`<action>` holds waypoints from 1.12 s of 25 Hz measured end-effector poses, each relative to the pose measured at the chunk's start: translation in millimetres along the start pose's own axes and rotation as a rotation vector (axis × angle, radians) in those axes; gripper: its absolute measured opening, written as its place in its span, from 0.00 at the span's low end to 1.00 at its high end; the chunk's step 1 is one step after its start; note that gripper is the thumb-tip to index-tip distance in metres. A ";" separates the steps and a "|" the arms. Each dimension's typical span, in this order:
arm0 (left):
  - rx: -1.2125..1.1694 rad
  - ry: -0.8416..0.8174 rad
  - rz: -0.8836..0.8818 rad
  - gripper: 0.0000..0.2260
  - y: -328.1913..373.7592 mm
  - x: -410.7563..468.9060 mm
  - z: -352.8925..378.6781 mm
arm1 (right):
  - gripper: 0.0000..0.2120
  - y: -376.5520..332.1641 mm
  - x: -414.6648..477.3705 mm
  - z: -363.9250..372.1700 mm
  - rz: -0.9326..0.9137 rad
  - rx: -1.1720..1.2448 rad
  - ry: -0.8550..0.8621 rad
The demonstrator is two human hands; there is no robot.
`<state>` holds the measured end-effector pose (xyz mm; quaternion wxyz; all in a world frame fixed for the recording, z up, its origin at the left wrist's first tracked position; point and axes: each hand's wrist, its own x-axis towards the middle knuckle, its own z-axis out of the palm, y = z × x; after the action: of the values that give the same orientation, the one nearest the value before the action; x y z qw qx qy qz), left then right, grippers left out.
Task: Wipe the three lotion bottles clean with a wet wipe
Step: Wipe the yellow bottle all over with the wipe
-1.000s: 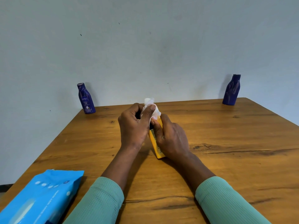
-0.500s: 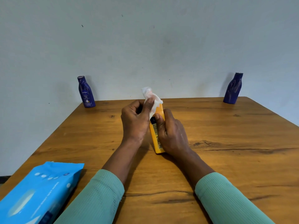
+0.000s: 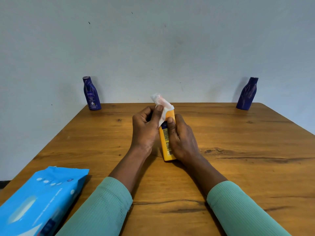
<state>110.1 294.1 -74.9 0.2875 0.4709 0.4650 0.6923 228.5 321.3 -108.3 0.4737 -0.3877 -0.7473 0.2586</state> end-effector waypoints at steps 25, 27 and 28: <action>-0.172 -0.168 -0.260 0.11 -3.8 4.9 -20.3 | 0.19 -6.9 6.8 -11.8 0.335 0.436 -0.157; -0.140 -0.143 -0.253 0.11 -0.6 4.1 -17.2 | 0.20 -0.5 8.9 -10.5 0.410 0.491 -0.163; -0.120 -0.192 -0.253 0.14 -0.2 2.4 -17.5 | 0.19 2.9 10.1 -10.6 0.471 0.547 -0.136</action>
<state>93.1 289.6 -76.3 0.4429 0.4546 0.4490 0.6289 236.6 331.5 -100.9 0.4364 -0.3901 -0.5705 0.5761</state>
